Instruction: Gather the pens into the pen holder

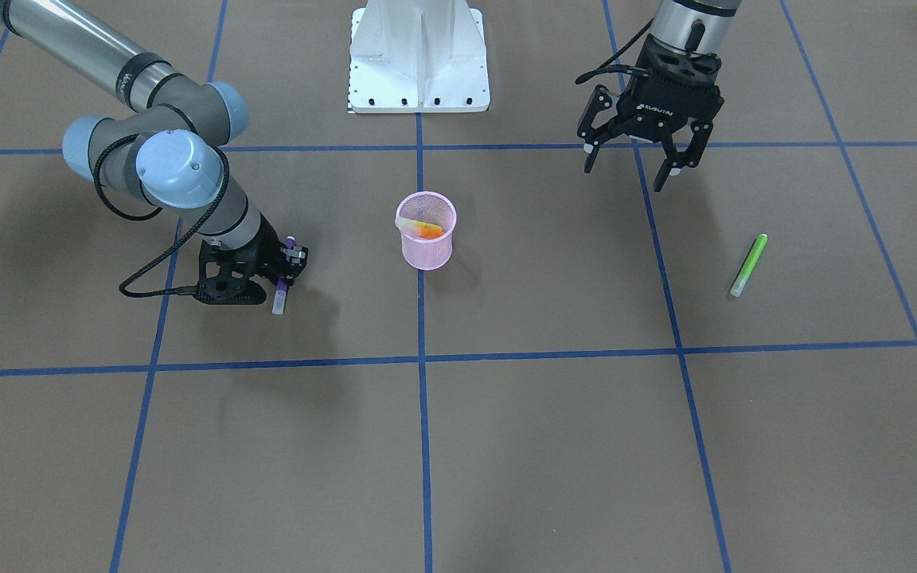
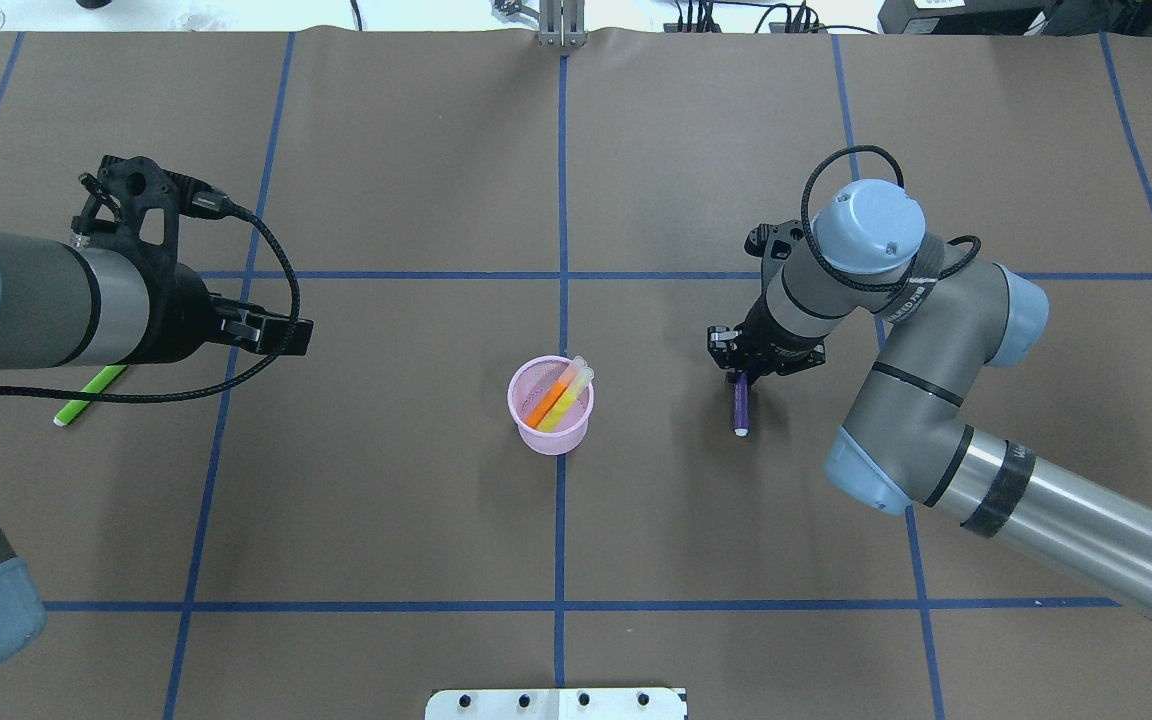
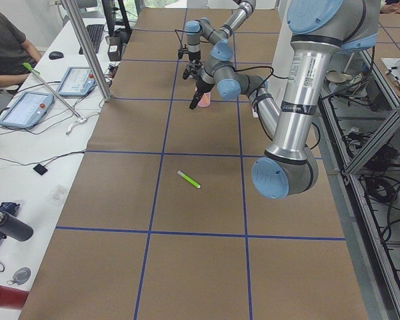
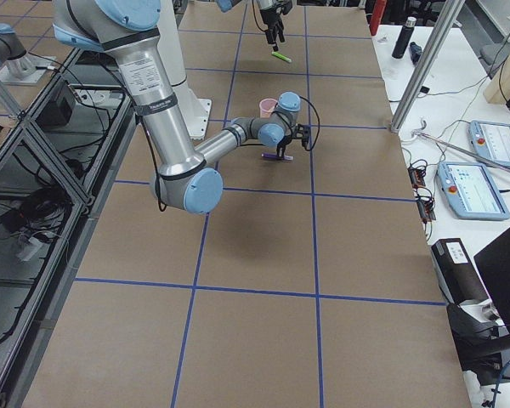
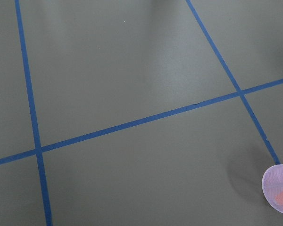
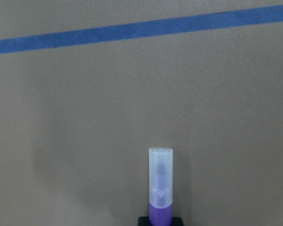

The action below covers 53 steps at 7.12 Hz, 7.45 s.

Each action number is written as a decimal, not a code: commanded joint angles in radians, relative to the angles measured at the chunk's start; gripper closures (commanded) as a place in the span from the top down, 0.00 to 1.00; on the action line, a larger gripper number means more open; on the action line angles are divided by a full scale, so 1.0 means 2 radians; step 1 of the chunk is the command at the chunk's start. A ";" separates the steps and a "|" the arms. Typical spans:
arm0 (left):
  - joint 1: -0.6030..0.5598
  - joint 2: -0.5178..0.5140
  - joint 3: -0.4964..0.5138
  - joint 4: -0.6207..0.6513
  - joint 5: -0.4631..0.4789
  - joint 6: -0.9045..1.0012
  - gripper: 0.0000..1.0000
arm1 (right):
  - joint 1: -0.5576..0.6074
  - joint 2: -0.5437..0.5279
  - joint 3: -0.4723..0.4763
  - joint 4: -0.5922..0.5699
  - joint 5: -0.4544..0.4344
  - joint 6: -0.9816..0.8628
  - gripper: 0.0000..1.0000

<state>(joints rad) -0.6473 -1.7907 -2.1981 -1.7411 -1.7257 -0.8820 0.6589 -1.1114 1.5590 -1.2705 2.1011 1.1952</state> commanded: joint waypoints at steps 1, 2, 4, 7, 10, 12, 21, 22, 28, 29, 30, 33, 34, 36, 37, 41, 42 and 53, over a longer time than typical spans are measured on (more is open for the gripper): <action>-0.002 0.000 -0.004 0.000 -0.001 0.001 0.99 | 0.005 0.002 0.023 -0.004 -0.004 0.007 0.00; -0.003 0.005 -0.008 0.000 -0.006 0.005 0.99 | 0.006 0.001 0.046 -0.004 -0.026 0.015 0.00; -0.007 0.007 -0.008 0.000 -0.015 0.008 0.99 | 0.003 0.019 0.119 -0.061 -0.109 0.090 0.00; -0.025 0.027 -0.005 -0.002 -0.047 0.025 0.99 | -0.041 0.056 0.162 -0.152 -0.186 0.113 0.00; -0.025 0.039 0.012 -0.005 -0.047 0.025 0.99 | -0.090 0.102 0.162 -0.199 -0.284 0.192 0.00; -0.025 0.039 0.022 -0.005 -0.047 0.025 0.99 | -0.113 0.130 0.161 -0.221 -0.331 0.198 0.00; -0.025 0.039 0.027 -0.006 -0.047 0.025 0.99 | -0.181 0.174 0.086 -0.220 -0.469 0.157 0.00; -0.025 0.039 0.027 -0.006 -0.047 0.025 0.99 | -0.181 0.174 0.086 -0.219 -0.468 0.156 0.00; -0.028 0.039 0.030 -0.006 -0.046 0.027 0.99 | -0.173 0.174 0.097 -0.215 -0.454 0.128 1.00; -0.028 0.039 0.038 -0.003 -0.045 0.048 0.99 | -0.160 0.159 0.108 -0.213 -0.429 0.120 1.00; -0.045 0.052 0.044 0.000 -0.046 0.099 0.99 | -0.149 0.130 0.142 -0.211 -0.412 0.105 1.00; -0.101 0.085 0.076 0.000 -0.067 0.265 0.99 | -0.106 0.051 0.221 -0.211 -0.353 0.084 1.00; -0.138 0.082 0.113 0.000 -0.132 0.350 0.99 | -0.090 0.017 0.250 -0.211 -0.333 0.077 1.00; -0.154 0.075 0.171 -0.006 -0.167 0.380 0.99 | -0.086 -0.021 0.273 -0.211 -0.327 0.077 1.00; -0.155 0.067 0.185 -0.007 -0.175 0.380 0.99 | -0.070 -0.036 0.274 -0.211 -0.301 0.077 1.00; -0.156 0.056 0.229 -0.007 -0.249 0.396 0.99 | 0.061 -0.091 0.261 -0.213 -0.135 -0.053 1.00; -0.158 0.044 0.245 -0.002 -0.252 0.425 0.99 | 0.096 -0.104 0.254 -0.212 -0.078 -0.073 1.00; -0.148 0.008 0.327 -0.002 -0.249 0.424 0.71 | 0.269 -0.177 0.192 -0.211 0.098 -0.302 1.00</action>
<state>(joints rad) -0.9496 -1.7745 -1.5421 -1.7442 -2.2253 -0.0308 1.1961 -1.4647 1.9443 -1.6936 2.2960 0.5921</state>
